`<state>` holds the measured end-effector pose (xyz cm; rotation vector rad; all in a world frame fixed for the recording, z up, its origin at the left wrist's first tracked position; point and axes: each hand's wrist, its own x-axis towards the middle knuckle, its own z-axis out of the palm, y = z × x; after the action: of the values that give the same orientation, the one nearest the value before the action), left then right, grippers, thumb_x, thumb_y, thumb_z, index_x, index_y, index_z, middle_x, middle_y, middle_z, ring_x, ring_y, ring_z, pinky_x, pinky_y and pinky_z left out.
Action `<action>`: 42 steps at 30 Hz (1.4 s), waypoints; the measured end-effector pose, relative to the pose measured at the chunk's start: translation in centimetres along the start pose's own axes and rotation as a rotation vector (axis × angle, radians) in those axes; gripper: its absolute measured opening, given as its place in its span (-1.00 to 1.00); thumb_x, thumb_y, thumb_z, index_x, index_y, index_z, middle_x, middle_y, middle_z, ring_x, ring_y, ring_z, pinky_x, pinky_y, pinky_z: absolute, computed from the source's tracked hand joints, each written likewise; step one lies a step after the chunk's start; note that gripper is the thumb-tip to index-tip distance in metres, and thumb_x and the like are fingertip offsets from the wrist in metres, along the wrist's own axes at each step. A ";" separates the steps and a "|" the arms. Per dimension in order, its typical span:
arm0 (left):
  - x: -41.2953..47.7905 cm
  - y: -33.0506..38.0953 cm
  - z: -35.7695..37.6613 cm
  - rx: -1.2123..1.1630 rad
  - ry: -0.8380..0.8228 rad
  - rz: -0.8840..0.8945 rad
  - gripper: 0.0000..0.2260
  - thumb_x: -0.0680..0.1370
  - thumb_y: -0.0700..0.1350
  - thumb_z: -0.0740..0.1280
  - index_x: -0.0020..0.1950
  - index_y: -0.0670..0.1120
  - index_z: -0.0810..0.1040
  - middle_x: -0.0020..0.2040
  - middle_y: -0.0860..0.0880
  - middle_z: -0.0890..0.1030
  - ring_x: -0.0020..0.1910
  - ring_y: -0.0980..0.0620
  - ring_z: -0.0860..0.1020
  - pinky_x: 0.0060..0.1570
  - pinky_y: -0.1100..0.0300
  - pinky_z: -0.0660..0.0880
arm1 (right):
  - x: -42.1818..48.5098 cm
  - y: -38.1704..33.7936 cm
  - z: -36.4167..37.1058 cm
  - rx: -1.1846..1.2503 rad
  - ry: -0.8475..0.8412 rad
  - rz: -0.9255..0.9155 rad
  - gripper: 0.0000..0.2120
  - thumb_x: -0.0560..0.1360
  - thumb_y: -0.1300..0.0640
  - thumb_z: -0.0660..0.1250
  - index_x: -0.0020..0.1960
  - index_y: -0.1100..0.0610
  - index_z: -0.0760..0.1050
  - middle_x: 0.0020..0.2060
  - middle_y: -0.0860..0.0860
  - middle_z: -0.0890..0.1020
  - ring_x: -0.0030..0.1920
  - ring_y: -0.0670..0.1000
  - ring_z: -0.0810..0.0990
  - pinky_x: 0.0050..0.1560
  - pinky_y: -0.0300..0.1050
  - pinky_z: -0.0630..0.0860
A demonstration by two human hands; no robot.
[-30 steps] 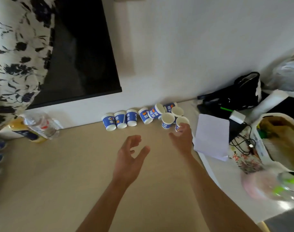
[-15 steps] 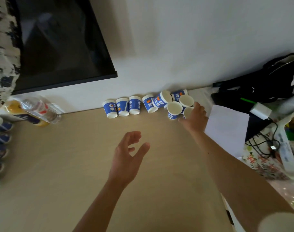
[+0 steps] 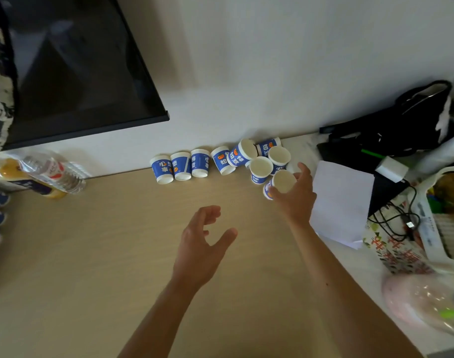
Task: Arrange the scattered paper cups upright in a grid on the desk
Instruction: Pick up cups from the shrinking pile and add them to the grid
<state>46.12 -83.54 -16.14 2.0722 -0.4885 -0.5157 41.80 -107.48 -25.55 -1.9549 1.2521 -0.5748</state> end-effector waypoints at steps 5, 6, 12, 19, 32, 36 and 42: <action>0.5 0.1 1.4 0.134 -0.064 0.043 -0.41 0.39 -0.01 0.58 0.36 0.03 0.45 0.25 0.17 0.55 0.23 0.22 0.49 0.22 0.24 0.44 | -3.9 -3.3 -3.5 0.227 -0.427 -0.066 -0.19 0.30 0.08 0.64 0.44 -0.04 0.30 0.09 -0.06 0.60 0.11 -0.04 0.59 0.16 0.01 0.56; 0.6 0.1 1.6 0.155 -0.079 0.049 -0.35 0.37 0.00 0.59 0.40 0.02 0.42 0.28 0.16 0.52 0.27 0.20 0.48 0.23 0.26 0.40 | -4.5 -3.8 -4.1 0.235 -0.504 -0.073 -0.16 0.31 0.07 0.65 0.46 -0.04 0.29 0.09 -0.06 0.60 0.12 -0.05 0.59 0.17 0.00 0.56; 1.6 1.2 2.8 0.135 -0.112 0.115 -0.26 0.28 -0.02 0.66 0.39 0.00 0.43 0.20 0.16 0.58 0.15 0.21 0.56 0.15 0.20 0.52 | -5.3 -6.5 -6.5 0.246 -0.670 -0.114 -0.15 0.29 0.03 0.65 0.44 -0.14 0.28 0.07 -0.12 0.61 0.12 -0.12 0.59 0.08 -0.19 0.53; 2.5 2.0 3.1 0.038 -0.042 0.102 -0.43 0.35 -0.08 0.63 0.29 0.01 0.50 0.04 0.18 0.65 -0.01 0.28 0.60 -0.10 0.45 0.49 | -2.7 -7.0 -7.3 0.436 -0.744 -0.052 -0.25 0.28 -0.09 0.58 0.40 -0.06 0.37 0.06 -0.03 0.67 0.09 -0.12 0.64 0.10 -0.23 0.55; 1.2 1.2 0.2 -0.014 0.066 -0.038 -0.46 0.32 -0.13 0.64 0.23 0.06 0.51 -0.02 0.19 0.66 -0.05 0.29 0.61 -0.16 0.49 0.46 | 14.6 -0.1 2.5 -0.628 -0.481 -0.376 -0.07 0.30 0.12 0.59 0.53 0.06 0.16 0.39 0.17 0.35 0.35 0.27 0.38 0.22 0.17 0.43; 1.1 0.7 -1.2 -0.002 0.115 -0.058 -0.45 0.31 -0.15 0.64 0.22 0.08 0.52 -0.03 0.22 0.66 -0.07 0.31 0.62 -0.18 0.51 0.46 | 15.1 0.9 3.4 -0.636 -0.486 -0.404 -0.10 0.26 -0.03 0.63 0.48 0.01 0.27 0.37 0.13 0.39 0.34 0.24 0.42 0.20 0.13 0.41; 0.8 0.4 -1.8 -0.014 0.146 -0.066 -0.46 0.31 -0.17 0.64 0.20 0.08 0.51 -0.05 0.25 0.64 -0.07 0.32 0.61 -0.19 0.51 0.45 | 14.0 1.2 3.1 -0.573 -0.413 -0.340 -0.20 0.23 -0.02 0.66 0.38 0.05 0.39 0.23 0.15 0.44 0.27 0.23 0.45 0.16 0.13 0.43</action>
<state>47.65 -82.91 -15.01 2.0999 -0.3307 -0.4009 49.17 -119.44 -28.68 -2.6204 0.8800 0.0612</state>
